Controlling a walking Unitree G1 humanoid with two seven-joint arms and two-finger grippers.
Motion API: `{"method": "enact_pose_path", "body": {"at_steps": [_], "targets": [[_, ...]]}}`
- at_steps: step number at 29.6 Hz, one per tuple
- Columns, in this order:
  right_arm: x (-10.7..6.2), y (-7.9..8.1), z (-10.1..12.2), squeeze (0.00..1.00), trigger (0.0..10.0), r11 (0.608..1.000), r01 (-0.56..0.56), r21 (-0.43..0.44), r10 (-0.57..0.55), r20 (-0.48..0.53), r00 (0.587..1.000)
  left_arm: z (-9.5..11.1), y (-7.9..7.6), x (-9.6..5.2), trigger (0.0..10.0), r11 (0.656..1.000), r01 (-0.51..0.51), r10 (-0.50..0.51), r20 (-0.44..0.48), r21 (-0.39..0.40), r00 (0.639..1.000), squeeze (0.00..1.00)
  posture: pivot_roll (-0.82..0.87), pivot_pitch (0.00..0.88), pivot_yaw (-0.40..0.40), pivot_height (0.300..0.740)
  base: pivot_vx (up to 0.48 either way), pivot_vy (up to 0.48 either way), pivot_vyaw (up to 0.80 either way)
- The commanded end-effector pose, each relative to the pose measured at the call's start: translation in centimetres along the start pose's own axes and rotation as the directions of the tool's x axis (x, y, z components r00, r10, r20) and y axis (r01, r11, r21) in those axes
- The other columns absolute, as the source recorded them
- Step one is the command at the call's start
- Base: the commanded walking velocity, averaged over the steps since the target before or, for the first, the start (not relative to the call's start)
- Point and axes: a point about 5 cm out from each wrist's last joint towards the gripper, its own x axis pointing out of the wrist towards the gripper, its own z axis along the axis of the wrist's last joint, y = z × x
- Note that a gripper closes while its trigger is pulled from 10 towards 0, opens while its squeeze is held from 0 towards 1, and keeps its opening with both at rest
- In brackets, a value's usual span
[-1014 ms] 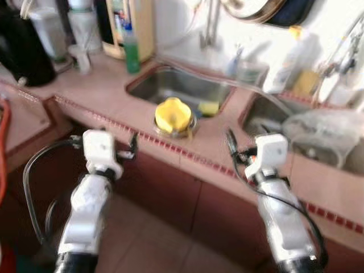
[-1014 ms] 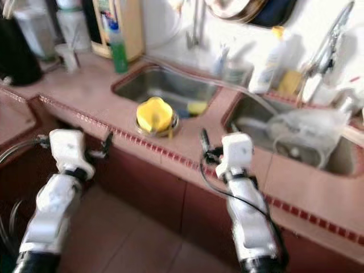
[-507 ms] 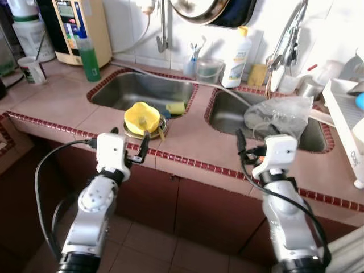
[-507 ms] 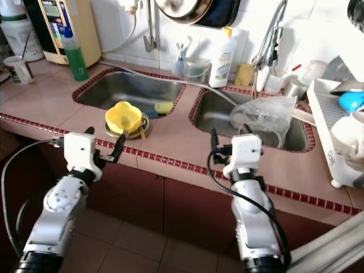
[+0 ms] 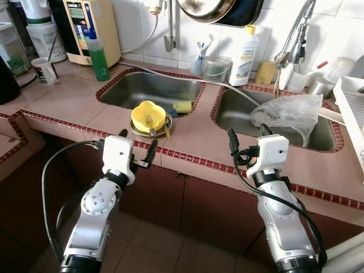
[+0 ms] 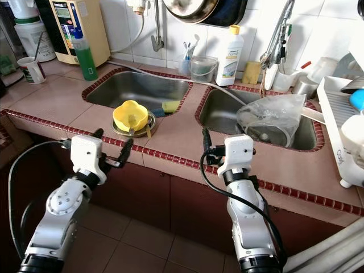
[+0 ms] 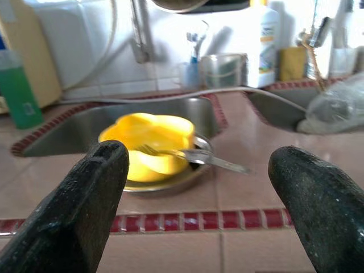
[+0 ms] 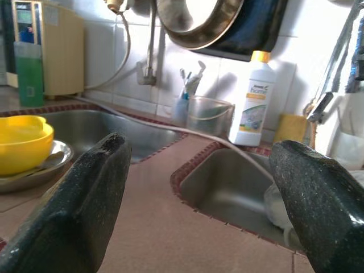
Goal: Kitchen organization
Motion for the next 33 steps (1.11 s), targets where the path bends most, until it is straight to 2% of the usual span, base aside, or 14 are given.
{"method": "enact_pose_path", "body": {"at_steps": [1,5,9,17,21,33], "targets": [[0.3,0.8,0.0,0.0,10.0,0.998,-0.065,-0.008,0.065,-0.007,0.998,-0.1,-0.4,0.0,10.0,1.0,0.016,-0.016,0.0,0.024,1.0,0.0,-0.03,0.056,0.019,0.74,0.0,0.0,0.0],[-0.7,3.0,-1.1,0.0,10.0,0.967,-0.256,-0.002,0.255,-0.063,0.965,-0.6,-0.9,0.3,10.0,0.999,0.031,-0.03,-0.029,0.027,0.999,0.0,-0.03,0.081,0.012,0.74,0.0,0.0,0.0],[-1.8,3.8,-1.2,0.0,10.0,0.94,-0.341,0.028,0.342,-0.072,0.937,-0.6,-0.9,0.6,10.0,0.999,0.024,-0.023,-0.031,0.03,0.999,0.0,-0.03,0.1,0.005,0.74,0.0,0.0,0.0],[-3.3,4.5,-1.2,0.0,10.0,0.913,-0.405,0.058,0.408,-0.082,0.909,-1.1,-0.7,1.7,10.0,0.999,-0.035,0.037,-0.061,0.031,0.997,0.0,-0.05,0.111,0.005,0.74,0.0,0.0,0.0],[-4.2,4.9,-0.6,0.0,10.0,0.902,-0.425,0.081,0.43,-0.077,0.899,-0.9,-1.1,3.0,10.0,0.999,-0.042,0.043,-0.059,0.019,0.997,0.0,-0.07,0.114,0.018,0.74,0.0,0.0,0.0],[-4.7,5.6,0.4,0.0,10.0,0.89,-0.44,0.115,0.448,-0.045,0.893,0.1,-1.2,4.5,10.0,0.999,-0.022,0.023,-0.011,0.041,1.0,0.0,-0.08,0.12,0.031,0.74,0.0,0.0,0.0]]}}
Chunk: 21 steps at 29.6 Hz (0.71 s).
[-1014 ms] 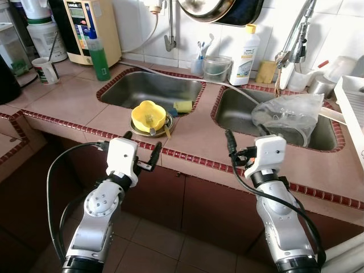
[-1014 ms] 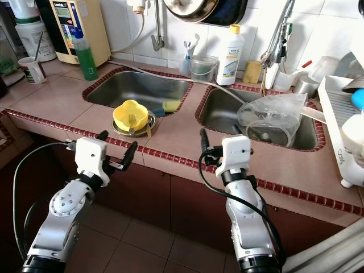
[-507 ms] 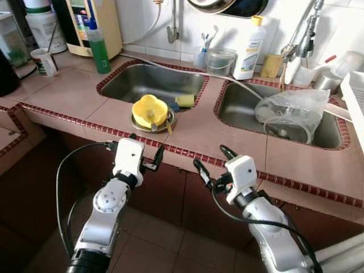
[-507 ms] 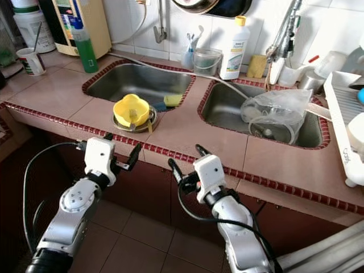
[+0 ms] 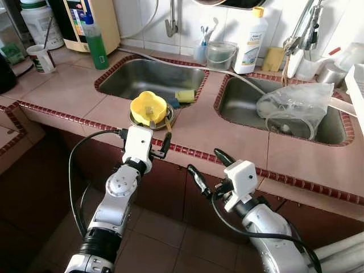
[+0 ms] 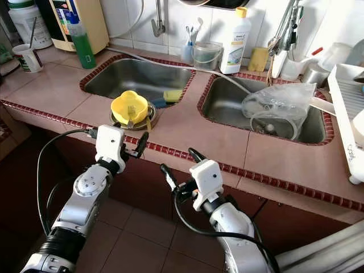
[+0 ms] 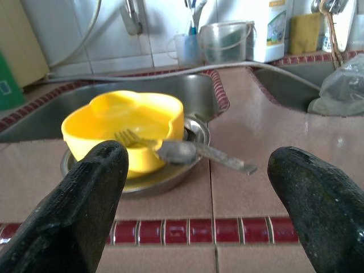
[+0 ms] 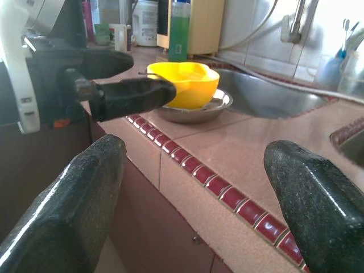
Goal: Kitchen organization
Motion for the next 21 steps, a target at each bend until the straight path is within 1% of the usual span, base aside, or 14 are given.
{"method": "enact_pose_path", "body": {"at_steps": [1,10,13,14,16,17,18,19,20,21], "targets": [[-0.03,0.25,0.48,0.0,10.0,1.0,-0.005,0.006,0.005,0.012,1.0,0.13,0.31,0.31,10.0,1.0,0.001,-0.001,0.003,0.018,1.0,0.0,-0.08,0.118,0.032,0.74,0.0,0.0,0.0],[0.15,0.49,0.89,0.0,10.0,1.0,-0.003,0.006,0.003,0.021,1.0,0.28,0.2,0.62,10.0,1.0,0.016,-0.016,0.018,0.019,1.0,0.0,-0.09,0.125,0.03,0.74,0.0,0.0,0.0],[0.09,0.5,0.93,0.0,10.0,1.0,-0.001,0.008,0.001,0.02,1.0,0.25,0.2,0.64,10.0,1.0,0.006,-0.006,0.025,0.007,1.0,0.0,-0.09,0.128,0.029,0.74,0.0,0.0,0.0],[0.07,0.56,0.93,0.0,10.0,1.0,0.0,0.009,0.0,0.017,1.0,0.28,0.12,0.72,10.0,1.0,0.022,-0.022,0.034,0.005,0.999,0.0,-0.09,0.135,0.029,0.74,0.0,0.0,0.0],[0.07,0.62,0.93,0.0,10.0,1.0,0.001,0.009,-0.001,0.015,1.0,0.26,0.13,0.81,10.0,1.0,0.023,-0.024,0.035,0.009,0.999,0.0,-0.09,0.136,0.029,0.74,0.0,0.0,0.0],[0.07,0.69,0.95,0.0,10.0,1.0,0.002,0.013,-0.002,0.016,1.0,0.27,0.21,0.98,7.4,1.0,0.009,-0.008,0.032,-0.003,0.999,0.0,-0.09,0.138,0.03,0.74,0.0,0.0,0.0],[0.07,0.69,0.95,0.0,10.0,1.0,0.002,0.013,-0.002,0.016,1.0,0.27,0.21,0.98,7.4,1.0,0.009,-0.008,0.032,-0.003,0.999,0.0,-0.09,0.138,0.03,0.74,0.0,0.0,0.0],[0.11,0.76,1.0,0.0,10.0,1.0,0.005,0.018,-0.005,0.018,1.0,0.44,0.23,1.12,4.2,1.0,0.0,0.001,0.039,-0.017,0.999,0.0,-0.09,0.138,0.032,0.74,0.0,0.0,0.0],[0.15,0.84,1.04,0.0,10.0,1.0,0.005,0.019,-0.005,0.018,1.0,0.48,0.22,1.18,3.8,1.0,-0.001,0.002,0.041,-0.017,0.999,0.0,-0.09,0.139,0.032,0.74,0.0,0.0,0.0],[0.17,0.87,1.05,0.0,10.0,1.0,0.005,0.019,-0.005,0.018,1.0,0.46,0.22,1.2,3.7,1.0,-0.002,0.002,0.04,-0.015,0.999,0.0,-0.09,0.139,0.032,0.74,0.0,0.0,0.0]]}}
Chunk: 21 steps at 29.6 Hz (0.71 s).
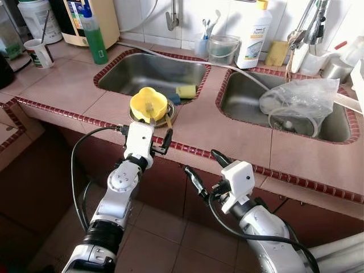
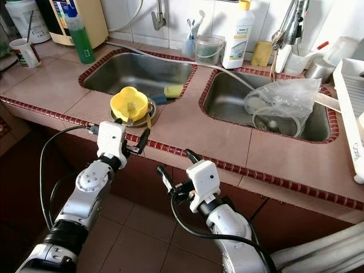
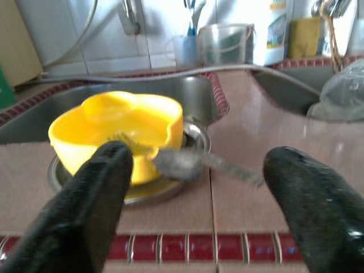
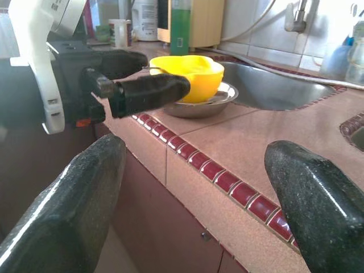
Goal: Kitchen organization
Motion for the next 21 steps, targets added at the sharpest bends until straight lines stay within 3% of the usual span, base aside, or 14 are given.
{"method": "enact_pose_path", "body": {"at_steps": [1,2,4,6,14,15,21], "targets": [[0.0,0.25,0.42,0.0,10.0,1.0,-0.003,0.003,0.003,0.014,1.0,0.04,0.17,0.15,3.8,1.0,-0.006,0.006,0.002,0.004,1.0,0.0,-0.09,0.139,0.033,0.74,0.0,0.0,0.0],[0.03,0.36,0.5,0.0,10.0,1.0,-0.006,0.007,0.006,0.017,1.0,0.11,0.22,0.18,1.3,1.0,-0.01,0.01,0.008,0.009,1.0,0.0,-0.09,0.14,0.035,0.74,0.0,0.0,0.0],[0.05,0.47,0.59,0.0,10.0,1.0,-0.01,0.012,0.01,0.02,1.0,0.19,0.27,0.25,1.5,1.0,-0.014,0.014,0.015,0.009,1.0,0.0,-0.09,0.14,0.035,0.74,0.0,0.0,0.0],[0.03,0.63,0.66,0.0,10.0,1.0,-0.017,0.018,0.017,0.021,1.0,0.28,0.31,0.35,0.0,1.0,-0.01,0.01,0.022,-0.001,1.0,0.0,-0.09,0.141,0.034,0.74,0.0,0.0,0.0],[-0.05,0.63,0.71,0.0,10.0,1.0,-0.019,0.017,0.019,0.016,1.0,0.57,0.25,0.62,0.0,1.0,-0.005,0.006,0.039,-0.012,0.999,0.0,-0.09,0.143,0.032,0.74,0.0,0.0,0.0],[-0.06,0.61,0.73,0.0,10.0,1.0,-0.018,0.017,0.018,0.016,1.0,0.64,0.2,0.66,0.4,1.0,-0.003,0.004,0.041,-0.014,0.999,0.0,-0.09,0.143,0.033,0.74,0.0,0.0,0.0],[0.02,0.7,0.76,0.0,10.0,1.0,-0.016,0.02,0.016,0.016,1.0,0.64,0.14,0.68,0.0,1.0,0.006,-0.005,0.044,-0.013,0.999,0.0,-0.09,0.143,0.036,0.74,0.0,0.0,0.0]]}}
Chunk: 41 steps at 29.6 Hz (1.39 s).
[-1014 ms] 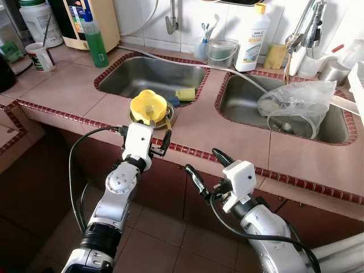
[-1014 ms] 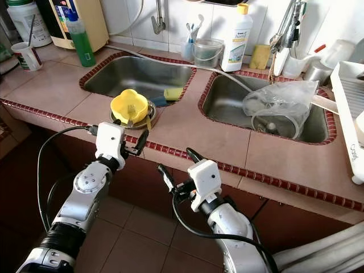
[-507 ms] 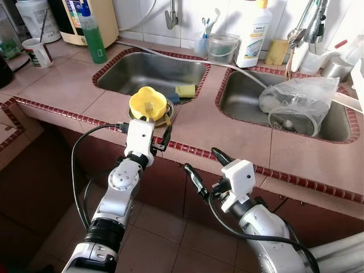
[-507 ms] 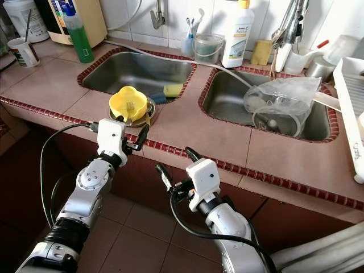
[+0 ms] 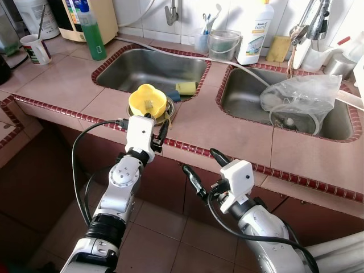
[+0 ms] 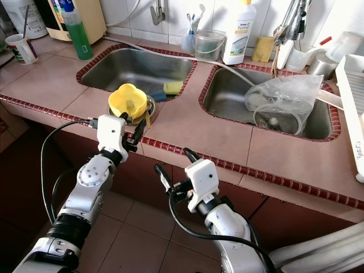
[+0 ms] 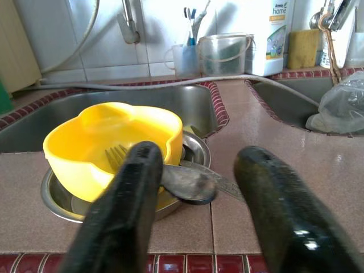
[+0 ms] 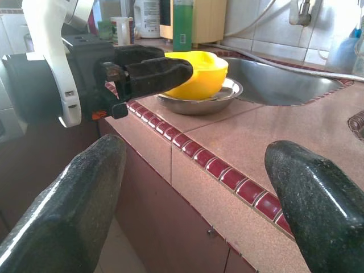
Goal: Kitchen organization
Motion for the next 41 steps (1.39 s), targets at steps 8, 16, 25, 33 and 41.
{"method": "enact_pose_path", "body": {"at_steps": [8,16,25,33,41], "targets": [[0.06,0.44,0.43,0.0,10.0,1.0,-0.006,0.013,0.006,0.018,1.0,0.21,0.02,0.22,0.0,1.0,0.013,-0.013,0.01,-0.004,1.0,0.0,-0.09,0.14,0.039,0.74,0.0,0.0,0.0],[0.1,0.38,0.43,0.0,10.0,1.0,0.0,0.014,0.0,0.02,1.0,0.35,-0.04,0.31,0.0,1.0,0.019,-0.019,0.017,-0.006,1.0,0.0,-0.09,0.136,0.04,0.74,0.0,0.0,0.0],[0.14,0.48,0.4,0.0,10.0,1.0,-0.002,0.015,0.002,0.022,1.0,0.4,-0.03,0.29,0.0,1.0,0.02,-0.02,0.021,-0.007,1.0,0.0,-0.09,0.129,0.039,0.74,0.0,0.0,0.0],[0.22,0.52,0.4,0.0,10.0,1.0,-0.005,0.014,0.005,0.024,1.0,0.5,0.14,0.29,0.0,1.0,0.017,-0.016,0.025,-0.009,1.0,0.0,-0.09,0.118,0.04,0.74,0.0,0.0,0.0],[0.31,0.54,0.39,0.0,10.0,1.0,-0.01,0.009,0.01,0.026,1.0,0.65,0.16,0.22,0.0,0.999,0.028,-0.027,0.038,-0.016,0.999,0.0,-0.09,0.11,0.039,0.74,0.0,0.0,0.0]]}}
